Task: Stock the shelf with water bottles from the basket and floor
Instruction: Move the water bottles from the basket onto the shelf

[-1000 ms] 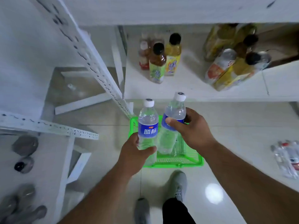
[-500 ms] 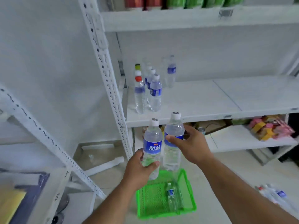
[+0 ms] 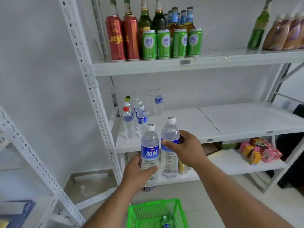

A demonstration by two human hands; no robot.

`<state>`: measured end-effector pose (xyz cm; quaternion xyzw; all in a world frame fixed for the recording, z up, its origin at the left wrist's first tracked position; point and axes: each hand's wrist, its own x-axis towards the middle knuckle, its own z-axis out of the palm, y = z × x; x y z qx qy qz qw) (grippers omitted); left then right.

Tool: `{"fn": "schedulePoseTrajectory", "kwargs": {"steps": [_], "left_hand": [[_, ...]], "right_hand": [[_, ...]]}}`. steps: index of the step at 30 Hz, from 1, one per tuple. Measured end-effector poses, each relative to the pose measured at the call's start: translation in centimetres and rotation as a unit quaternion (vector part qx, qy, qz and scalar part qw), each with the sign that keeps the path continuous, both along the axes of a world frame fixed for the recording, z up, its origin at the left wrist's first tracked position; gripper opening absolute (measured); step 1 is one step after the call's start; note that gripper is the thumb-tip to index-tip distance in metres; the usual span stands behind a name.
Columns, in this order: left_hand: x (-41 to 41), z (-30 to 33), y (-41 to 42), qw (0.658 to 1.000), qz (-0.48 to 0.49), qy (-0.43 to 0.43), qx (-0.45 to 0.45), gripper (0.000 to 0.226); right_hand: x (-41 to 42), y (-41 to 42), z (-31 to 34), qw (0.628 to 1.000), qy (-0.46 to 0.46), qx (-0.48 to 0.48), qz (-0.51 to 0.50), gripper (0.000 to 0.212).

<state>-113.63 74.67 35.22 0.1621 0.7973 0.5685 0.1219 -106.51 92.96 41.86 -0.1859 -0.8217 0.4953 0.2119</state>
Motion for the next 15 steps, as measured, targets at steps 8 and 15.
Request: {"fn": "schedulePoseTrajectory", "kwargs": {"steps": [8, 15], "left_hand": [[2.1, 0.7, 7.5, 0.999, 0.033, -0.007, -0.009, 0.035], [2.3, 1.3, 12.1, 0.998, 0.051, -0.025, -0.010, 0.034]], "right_hand": [[0.5, 8.5, -0.1, 0.999, -0.006, -0.002, 0.033, 0.041], [-0.5, 13.5, 0.6, 0.999, -0.009, -0.005, 0.053, 0.034]]}}
